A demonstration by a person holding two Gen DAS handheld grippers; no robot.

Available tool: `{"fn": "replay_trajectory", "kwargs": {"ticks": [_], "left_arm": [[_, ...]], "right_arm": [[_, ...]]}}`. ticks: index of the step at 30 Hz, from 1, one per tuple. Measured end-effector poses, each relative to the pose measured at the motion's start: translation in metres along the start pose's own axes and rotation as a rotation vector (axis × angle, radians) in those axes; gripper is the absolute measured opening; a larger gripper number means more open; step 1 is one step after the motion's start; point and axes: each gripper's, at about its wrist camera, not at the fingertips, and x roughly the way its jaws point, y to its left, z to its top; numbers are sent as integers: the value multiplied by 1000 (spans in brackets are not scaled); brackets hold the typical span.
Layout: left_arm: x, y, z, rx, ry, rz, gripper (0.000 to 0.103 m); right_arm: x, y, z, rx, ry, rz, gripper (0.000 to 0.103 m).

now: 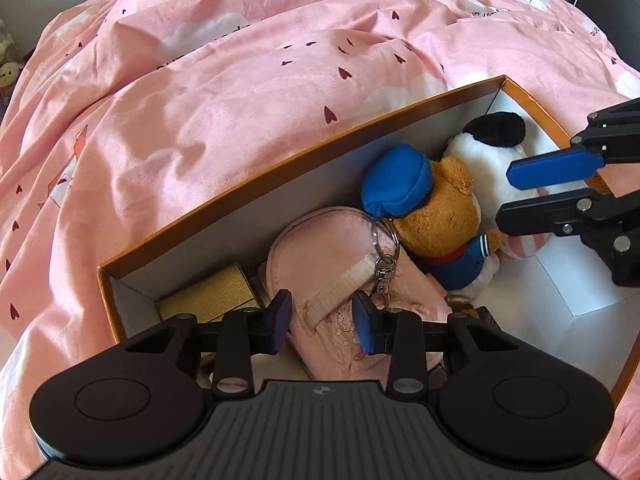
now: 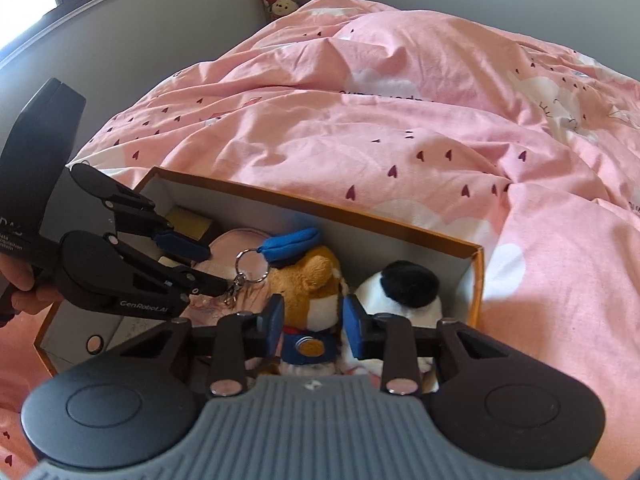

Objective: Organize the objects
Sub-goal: 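Lower both plush toys into the box beside the pink pouch and open both tools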

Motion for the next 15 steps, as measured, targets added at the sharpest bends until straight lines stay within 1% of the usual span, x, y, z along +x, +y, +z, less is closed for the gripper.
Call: {"fn": "replay_trajectory", "kwargs": {"ticks": [2,3,4,6,7,10,15], "left_arm": [[-1,0,-2,-5,-6,0,42],[-2,0,-2,-6,-8,0,42],[-2,0,-2,-8,-10,-1,43],[-3,0,-2,-8,-19,-5,43],[-3,1,-3,-13,-26,-12,42],[-4,5,-3,-37,-43,-30,43],[-6,7,-4,-53,-70,-51,42]], "right_arm": [[8,6,0,-9,9,13,26],[12,7,0,-10,8,15,25],[15,9,1,-11,5,11,24],[24,9,4,-10,8,-20,18],[29,7,5,-1,16,-34,18],[40,0,10,48,39,-24,17],[56,-4,14,77,75,-48,16]]}}
